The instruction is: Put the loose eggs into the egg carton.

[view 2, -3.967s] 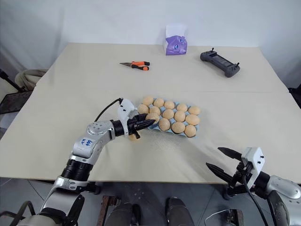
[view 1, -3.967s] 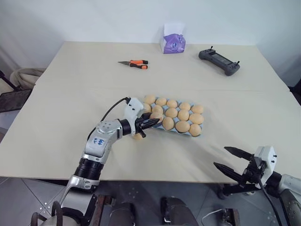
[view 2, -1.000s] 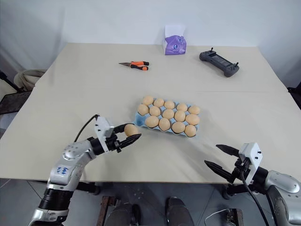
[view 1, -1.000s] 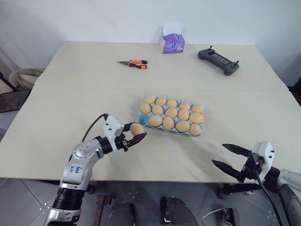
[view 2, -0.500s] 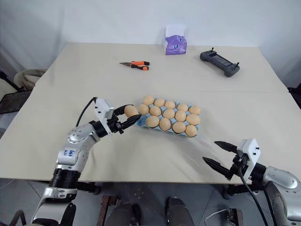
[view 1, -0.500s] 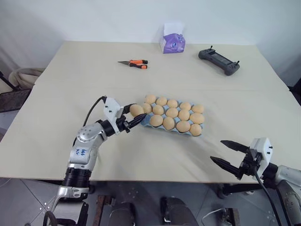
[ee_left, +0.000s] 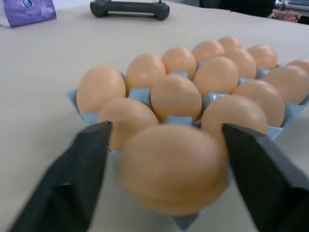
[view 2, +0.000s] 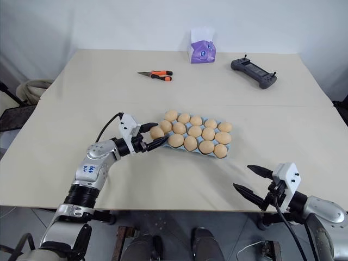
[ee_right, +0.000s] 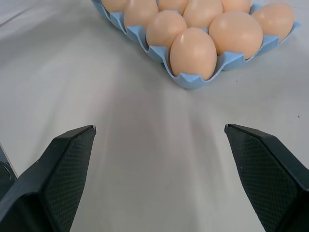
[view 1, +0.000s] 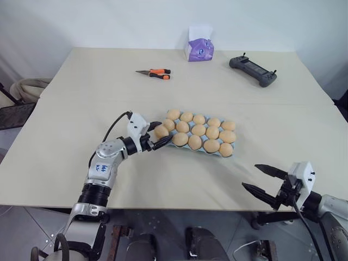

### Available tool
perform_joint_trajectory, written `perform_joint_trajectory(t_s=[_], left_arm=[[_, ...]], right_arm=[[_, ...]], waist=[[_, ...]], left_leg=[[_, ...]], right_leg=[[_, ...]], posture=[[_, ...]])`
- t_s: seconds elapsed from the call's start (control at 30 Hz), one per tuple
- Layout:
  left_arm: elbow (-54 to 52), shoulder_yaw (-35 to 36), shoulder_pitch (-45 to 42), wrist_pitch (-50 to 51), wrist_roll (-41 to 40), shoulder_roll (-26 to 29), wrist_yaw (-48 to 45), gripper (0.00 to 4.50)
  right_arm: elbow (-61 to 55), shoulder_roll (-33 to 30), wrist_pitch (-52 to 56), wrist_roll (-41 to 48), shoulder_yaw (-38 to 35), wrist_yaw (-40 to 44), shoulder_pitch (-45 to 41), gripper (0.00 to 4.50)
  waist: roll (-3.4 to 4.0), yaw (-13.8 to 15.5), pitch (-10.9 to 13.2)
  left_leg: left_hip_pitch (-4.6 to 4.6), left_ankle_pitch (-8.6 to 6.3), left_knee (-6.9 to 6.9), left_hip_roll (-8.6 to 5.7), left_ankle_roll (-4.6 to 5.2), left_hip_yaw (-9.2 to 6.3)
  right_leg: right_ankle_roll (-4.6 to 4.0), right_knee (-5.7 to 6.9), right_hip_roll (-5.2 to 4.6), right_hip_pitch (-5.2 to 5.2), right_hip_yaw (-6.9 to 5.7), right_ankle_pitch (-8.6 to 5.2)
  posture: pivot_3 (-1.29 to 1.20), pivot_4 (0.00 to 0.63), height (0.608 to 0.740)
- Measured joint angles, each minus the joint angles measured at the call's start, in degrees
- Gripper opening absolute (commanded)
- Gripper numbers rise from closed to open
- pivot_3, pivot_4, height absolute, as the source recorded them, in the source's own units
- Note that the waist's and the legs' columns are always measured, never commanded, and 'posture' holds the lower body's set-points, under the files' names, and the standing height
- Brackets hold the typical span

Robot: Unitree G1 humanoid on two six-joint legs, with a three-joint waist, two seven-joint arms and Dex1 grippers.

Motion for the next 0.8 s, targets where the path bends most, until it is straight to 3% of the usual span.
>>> perform_joint_trajectory(t_s=[0.23,0.37,0.63,0.8], left_arm=[[-1.9,0.0,0.6,2.4,-0.1,0.5,-1.4,4.45],[-6.6,0.4,2.5,3.4,-1.6,3.5,-4.8,4.45],[-16.6,8.9,13.2,11.2,-12.2,19.9,-17.9,4.45],[-17.2,15.9,16.3,14.7,-18.8,24.0,-22.6,4.45]], right_arm=[[0.0,0.0,0.2,0.2,0.0,-0.2,-1.0,4.50],[0.1,0.0,0.3,0.3,0.0,-0.2,-2.1,4.50],[4.4,-1.2,-0.2,0.7,-0.9,2.4,-6.1,4.50],[7.9,-2.2,-0.5,0.3,-0.6,4.5,-9.5,4.50]], waist=[[0.00,0.0,0.0],[0.00,-0.2,0.0],[0.01,-0.3,0.0],[0.01,-0.1,0.0]], left_leg=[[-0.01,0.00,0.00,-0.01,0.01,0.00],[0.01,0.01,-0.03,0.03,-0.04,0.01],[0.07,0.03,-0.02,0.08,-0.08,0.00],[0.02,0.02,-0.01,0.00,-0.03,-0.05]], right_leg=[[0.00,0.00,-0.01,0.00,0.00,0.00],[0.00,0.02,0.02,-0.02,0.01,0.00],[-0.13,0.20,-0.03,-0.05,0.00,-0.07],[-0.14,0.18,-0.19,-0.04,-0.05,-0.07]], posture=[[0.00,0.150,0.740],[0.00,0.150,0.740],[0.00,0.150,0.740],[0.00,0.150,0.740]])
